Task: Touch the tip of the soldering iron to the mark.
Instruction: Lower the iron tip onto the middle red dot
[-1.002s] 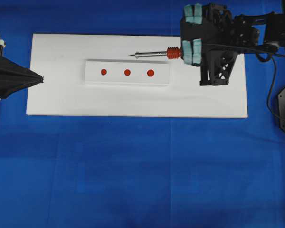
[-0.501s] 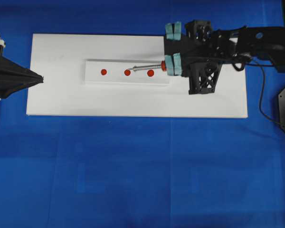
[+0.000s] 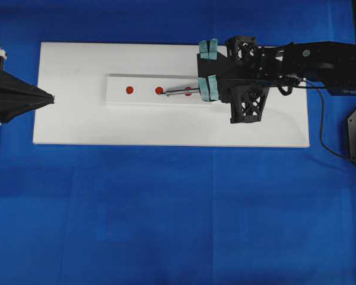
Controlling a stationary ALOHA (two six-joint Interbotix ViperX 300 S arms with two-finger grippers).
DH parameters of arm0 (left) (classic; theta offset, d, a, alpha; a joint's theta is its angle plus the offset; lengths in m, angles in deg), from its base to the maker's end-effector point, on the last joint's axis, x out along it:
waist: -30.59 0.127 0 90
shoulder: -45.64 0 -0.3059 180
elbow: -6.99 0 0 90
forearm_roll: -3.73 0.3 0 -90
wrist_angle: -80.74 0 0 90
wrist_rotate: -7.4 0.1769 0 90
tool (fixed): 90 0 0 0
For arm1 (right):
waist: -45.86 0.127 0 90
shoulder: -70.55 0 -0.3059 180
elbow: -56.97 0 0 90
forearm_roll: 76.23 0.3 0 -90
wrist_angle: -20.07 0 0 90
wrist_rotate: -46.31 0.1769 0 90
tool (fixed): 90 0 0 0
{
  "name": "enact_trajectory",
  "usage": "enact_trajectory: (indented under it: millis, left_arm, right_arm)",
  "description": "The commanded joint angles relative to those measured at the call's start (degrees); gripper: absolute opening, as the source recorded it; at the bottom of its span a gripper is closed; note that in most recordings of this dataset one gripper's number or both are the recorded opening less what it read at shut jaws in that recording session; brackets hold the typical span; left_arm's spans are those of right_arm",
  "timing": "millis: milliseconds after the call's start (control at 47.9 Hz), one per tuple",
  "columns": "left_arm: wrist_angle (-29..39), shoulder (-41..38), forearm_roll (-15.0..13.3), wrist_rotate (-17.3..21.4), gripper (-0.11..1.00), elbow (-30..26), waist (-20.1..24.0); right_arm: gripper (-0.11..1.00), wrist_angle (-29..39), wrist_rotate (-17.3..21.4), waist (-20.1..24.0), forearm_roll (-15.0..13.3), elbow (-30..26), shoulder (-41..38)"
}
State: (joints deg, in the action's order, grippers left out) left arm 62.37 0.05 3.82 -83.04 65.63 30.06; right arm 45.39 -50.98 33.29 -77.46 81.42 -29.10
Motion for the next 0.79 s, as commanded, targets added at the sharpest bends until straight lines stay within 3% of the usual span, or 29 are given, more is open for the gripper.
enact_trajectory:
  millis: [0,772]
  left_arm:
    - [-0.5,-0.4,0.0,-0.1,0.0,-0.5,0.1]
    - [-0.5,-0.4,0.0,-0.1,0.0,-0.3,0.1]
  right_arm:
    - [0.06,-0.4,0.0,0.0,0.1,-0.8,0.5]
    - [0.06,-0.4,0.0,-0.6,0.1,-0.9,0.5]
